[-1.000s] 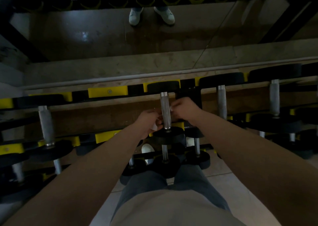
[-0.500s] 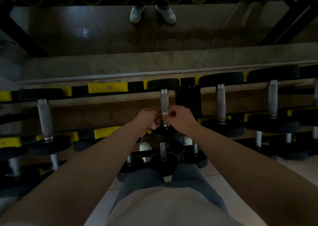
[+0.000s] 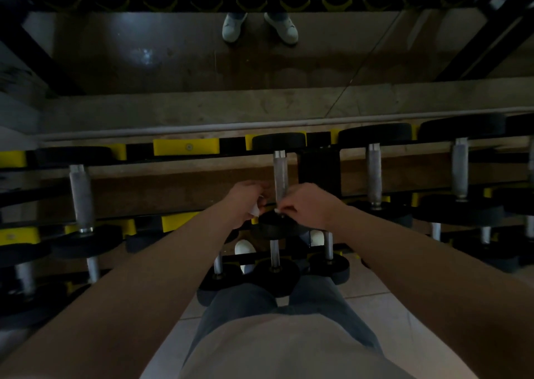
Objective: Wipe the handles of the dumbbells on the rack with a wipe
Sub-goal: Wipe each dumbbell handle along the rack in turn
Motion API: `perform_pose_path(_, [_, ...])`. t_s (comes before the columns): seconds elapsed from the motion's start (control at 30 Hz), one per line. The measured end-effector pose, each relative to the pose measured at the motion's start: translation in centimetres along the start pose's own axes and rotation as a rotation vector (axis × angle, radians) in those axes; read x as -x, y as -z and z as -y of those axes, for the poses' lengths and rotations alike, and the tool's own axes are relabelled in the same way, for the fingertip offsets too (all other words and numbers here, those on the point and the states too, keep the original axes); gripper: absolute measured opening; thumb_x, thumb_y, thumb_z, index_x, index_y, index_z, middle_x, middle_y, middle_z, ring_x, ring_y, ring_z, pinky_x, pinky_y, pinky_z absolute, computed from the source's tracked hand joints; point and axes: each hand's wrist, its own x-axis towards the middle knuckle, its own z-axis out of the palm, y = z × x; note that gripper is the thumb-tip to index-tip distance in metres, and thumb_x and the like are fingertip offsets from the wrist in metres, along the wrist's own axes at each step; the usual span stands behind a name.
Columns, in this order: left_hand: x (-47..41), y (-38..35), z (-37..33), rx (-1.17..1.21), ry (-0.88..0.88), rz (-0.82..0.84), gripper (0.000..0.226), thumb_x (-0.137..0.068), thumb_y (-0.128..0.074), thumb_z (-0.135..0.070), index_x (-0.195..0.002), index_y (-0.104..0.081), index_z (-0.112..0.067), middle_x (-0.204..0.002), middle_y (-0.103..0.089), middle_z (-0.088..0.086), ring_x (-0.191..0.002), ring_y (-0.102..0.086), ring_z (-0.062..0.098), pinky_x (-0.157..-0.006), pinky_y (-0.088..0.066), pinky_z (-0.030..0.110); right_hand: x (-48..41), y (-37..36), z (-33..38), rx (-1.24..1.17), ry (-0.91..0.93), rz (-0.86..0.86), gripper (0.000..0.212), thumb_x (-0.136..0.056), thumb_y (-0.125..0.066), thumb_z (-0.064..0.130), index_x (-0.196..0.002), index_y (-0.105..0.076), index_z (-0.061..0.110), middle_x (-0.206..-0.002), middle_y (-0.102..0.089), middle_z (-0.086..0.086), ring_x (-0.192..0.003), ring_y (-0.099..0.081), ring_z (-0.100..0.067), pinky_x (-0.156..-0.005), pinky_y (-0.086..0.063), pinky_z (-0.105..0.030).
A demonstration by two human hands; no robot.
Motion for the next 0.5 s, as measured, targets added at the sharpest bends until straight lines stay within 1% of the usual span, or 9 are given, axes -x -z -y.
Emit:
perform_pose_path(0.07, [0.0, 0.0, 0.1, -0.005, 0.001, 0.002, 0.020, -0.100, -0.053, -0.013, -0.116, -0.065, -0.014, -0.085, -0.064, 0.007, -0.064, -0.056, 0.013, -0.057, -0.047, 0.027, -0.6, 0.8, 0.0, -0.105, -0.100, -0.205, 0.024, -0.102, -0.054, 0.032, -0.115, -0.072, 0.022, -0.105, -0.062, 0.004, -0.099, -0.060, -0.014, -0.089, -0.047, -0.028])
perform_pose_path(0.13, [-0.2, 0.0, 0.0, -0.018, 0.008, -0.005, 0.021, -0.099, -0.054, -0.013, -0.117, -0.065, -0.014, -0.087, -0.063, 0.007, -0.070, -0.057, 0.014, -0.059, -0.049, 0.027, -1.3, 1.9, -0.1, -0.201, -0.258, -0.461, 0.022, -0.101, -0.059, 0.027, -0.116, -0.074, 0.021, -0.105, -0.067, 0.000, -0.095, -0.063, -0.014, -0.085, -0.048, -0.025])
perform_pose_path(0.17, [0.0, 0.0, 0.0, -0.012, 0.007, -0.004, 0.022, -0.100, -0.053, -0.011, -0.117, -0.065, -0.013, -0.088, -0.062, 0.007, -0.070, -0.056, 0.014, -0.058, -0.049, 0.026, -1.5, 2.2, -0.2, -0.249, -0.317, -0.523, 0.022, -0.101, -0.060, 0.025, -0.116, -0.074, 0.020, -0.105, -0.069, -0.001, -0.093, -0.065, -0.015, -0.082, -0.048, -0.024])
perform_pose_path(0.2, [0.1, 0.0, 0.0, -0.004, 0.006, 0.000, 0.022, -0.100, -0.051, -0.010, -0.117, -0.065, -0.013, -0.089, -0.062, 0.008, -0.070, -0.056, 0.014, -0.057, -0.048, 0.026, -1.5, 2.3, -0.1, -0.303, -0.356, -0.523, 0.022, -0.100, -0.060, 0.023, -0.118, -0.074, 0.020, -0.105, -0.070, -0.001, -0.091, -0.065, -0.014, -0.080, -0.048, -0.022])
perform_pose_path(0.27, [-0.1, 0.0, 0.0, -0.002, 0.005, 0.007, 0.025, -0.100, -0.048, -0.009, -0.118, -0.065, -0.013, -0.093, -0.061, 0.009, -0.071, -0.056, 0.014, -0.057, -0.048, 0.027, -1.1, 1.6, 0.3, -0.387, -0.398, -0.406, 0.022, -0.100, -0.060, 0.023, -0.119, -0.073, 0.020, -0.102, -0.069, 0.003, -0.086, -0.063, -0.008, -0.074, -0.048, -0.019])
perform_pose_path(0.33, [0.0, -0.1, 0.2, -0.003, -0.001, 0.017, 0.026, -0.100, -0.048, -0.008, -0.119, -0.066, -0.012, -0.094, -0.061, 0.010, -0.069, -0.054, 0.013, -0.055, -0.046, 0.026, -0.4, 0.2, 0.6, -0.408, -0.413, -0.275, 0.018, -0.099, -0.062, 0.026, -0.112, -0.073, 0.019, -0.096, -0.068, 0.005, -0.077, -0.062, -0.006, -0.067, -0.046, -0.018])
perform_pose_path(0.37, [-0.1, -0.3, 0.2, -0.006, 0.001, 0.016, 0.027, -0.100, -0.048, -0.009, -0.120, -0.066, -0.012, -0.094, -0.061, 0.010, -0.067, -0.054, 0.013, -0.054, -0.046, 0.025, -0.1, -0.5, 0.7, -0.409, -0.421, -0.231, 0.015, -0.098, -0.063, 0.028, -0.106, -0.073, 0.020, -0.092, -0.068, 0.005, -0.076, -0.062, -0.008, -0.065, -0.045, -0.019])
perform_pose_path(0.43, [-0.2, -0.7, 0.4, -0.024, 0.006, 0.012, 0.026, -0.099, -0.050, -0.009, -0.118, -0.067, -0.012, -0.093, -0.061, 0.010, -0.065, -0.051, 0.013, -0.054, -0.043, 0.025, 0.2, -1.5, 0.6, -0.439, -0.449, -0.192, 0.007, -0.096, -0.064, 0.028, -0.093, -0.069, 0.024, -0.083, -0.065, 0.006, -0.078, -0.065, -0.013, -0.064, -0.044, -0.020])
perform_pose_path(0.5, [0.1, -1.2, 0.3, -0.029, 0.004, 0.007, 0.023, -0.099, -0.053, -0.009, -0.116, -0.068, -0.011, -0.090, -0.059, 0.011, -0.063, -0.048, 0.013, -0.054, -0.041, 0.025, 0.0, -1.8, 0.4, -0.498, -0.495, -0.206, 0.007, -0.096, -0.063, 0.025, -0.089, -0.062, 0.026, -0.081, -0.061, 0.008, -0.076, -0.062, -0.010, -0.060, -0.041, -0.019])
